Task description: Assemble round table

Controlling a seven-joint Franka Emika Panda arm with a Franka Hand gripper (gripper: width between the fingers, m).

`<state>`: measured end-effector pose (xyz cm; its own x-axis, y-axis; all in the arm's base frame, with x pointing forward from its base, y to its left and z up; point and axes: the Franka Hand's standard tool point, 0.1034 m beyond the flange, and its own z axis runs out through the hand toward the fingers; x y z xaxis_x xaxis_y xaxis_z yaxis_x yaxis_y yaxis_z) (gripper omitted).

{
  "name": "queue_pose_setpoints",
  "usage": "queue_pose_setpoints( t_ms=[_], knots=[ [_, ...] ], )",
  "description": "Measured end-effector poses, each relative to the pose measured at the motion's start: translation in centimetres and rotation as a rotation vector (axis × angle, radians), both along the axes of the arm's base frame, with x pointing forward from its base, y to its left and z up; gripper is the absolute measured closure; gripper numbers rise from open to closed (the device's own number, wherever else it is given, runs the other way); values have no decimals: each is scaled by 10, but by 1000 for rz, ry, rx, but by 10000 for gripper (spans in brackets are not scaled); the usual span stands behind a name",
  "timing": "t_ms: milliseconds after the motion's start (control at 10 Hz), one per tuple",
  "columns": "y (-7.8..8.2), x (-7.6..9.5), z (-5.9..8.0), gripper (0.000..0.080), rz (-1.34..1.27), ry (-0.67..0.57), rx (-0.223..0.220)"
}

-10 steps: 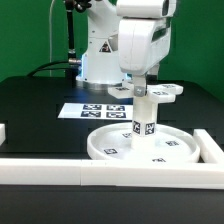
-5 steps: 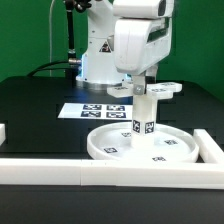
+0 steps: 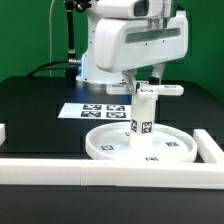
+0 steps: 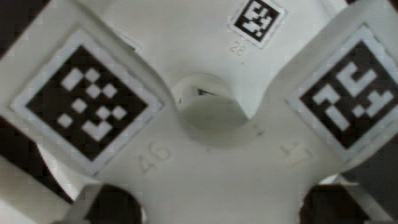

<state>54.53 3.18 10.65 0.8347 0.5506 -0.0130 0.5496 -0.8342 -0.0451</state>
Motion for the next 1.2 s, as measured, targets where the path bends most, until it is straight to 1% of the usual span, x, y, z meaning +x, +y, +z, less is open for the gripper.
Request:
queue_pose_setpoints(
  t_ms=[100,200,700,900,1100,1200],
  knots=[
    [-1,-1,0,357,-157,7,15],
    [-1,-2,-1,357,-270,18,11],
    [0,-2,-1,357,-633,33,-4],
    [1,-3,-2,356,-940,27,27],
    [3,-4,-2,356,-1195,46,44],
    [4,-4,-2,356,-1280,52,49]
  ],
)
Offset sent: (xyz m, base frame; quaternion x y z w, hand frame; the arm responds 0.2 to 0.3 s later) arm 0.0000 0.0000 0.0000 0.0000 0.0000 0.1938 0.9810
